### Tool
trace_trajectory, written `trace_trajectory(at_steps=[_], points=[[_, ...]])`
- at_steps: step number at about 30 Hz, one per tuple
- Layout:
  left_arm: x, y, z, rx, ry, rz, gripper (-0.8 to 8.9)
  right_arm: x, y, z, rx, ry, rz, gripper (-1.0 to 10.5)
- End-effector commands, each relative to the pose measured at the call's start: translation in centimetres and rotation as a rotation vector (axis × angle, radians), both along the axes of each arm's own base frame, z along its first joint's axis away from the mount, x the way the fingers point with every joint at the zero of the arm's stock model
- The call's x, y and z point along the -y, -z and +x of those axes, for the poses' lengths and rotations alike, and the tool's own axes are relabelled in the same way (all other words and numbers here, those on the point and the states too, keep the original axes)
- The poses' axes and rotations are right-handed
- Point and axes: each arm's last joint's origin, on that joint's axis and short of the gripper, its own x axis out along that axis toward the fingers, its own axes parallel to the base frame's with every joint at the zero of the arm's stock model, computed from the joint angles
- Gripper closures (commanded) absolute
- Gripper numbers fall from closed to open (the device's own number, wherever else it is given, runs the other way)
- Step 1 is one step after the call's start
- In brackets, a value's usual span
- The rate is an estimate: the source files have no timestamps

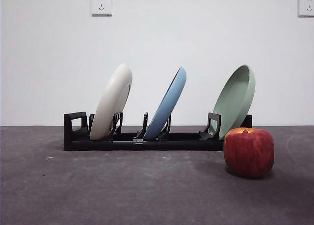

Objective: Take the yellow plate from the plate rack,put the plate on the table,take the apple from the table,put the apple in the plate

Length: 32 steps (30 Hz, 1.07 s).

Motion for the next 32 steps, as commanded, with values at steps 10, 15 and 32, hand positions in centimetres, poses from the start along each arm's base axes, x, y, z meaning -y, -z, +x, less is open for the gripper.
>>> trace_trajectory(at_steps=[10,15,32], points=[[0.0,0.3,0.1,0.001,-0.001,-0.008,8.17,-0.1,0.4,0.0,-0.040,0.022,0.202,9.5],[0.0,0.3,0.1,-0.001,-0.004,-0.040,8.18,-0.1,0.4,0.0,-0.047,0.030,0.259,9.5],[0.2,-5.7,-0.8,0.014,0.024,-0.201,8.20,-0.3,-6.0,0.3,-0.072,-0.035,0.394,9.6]])
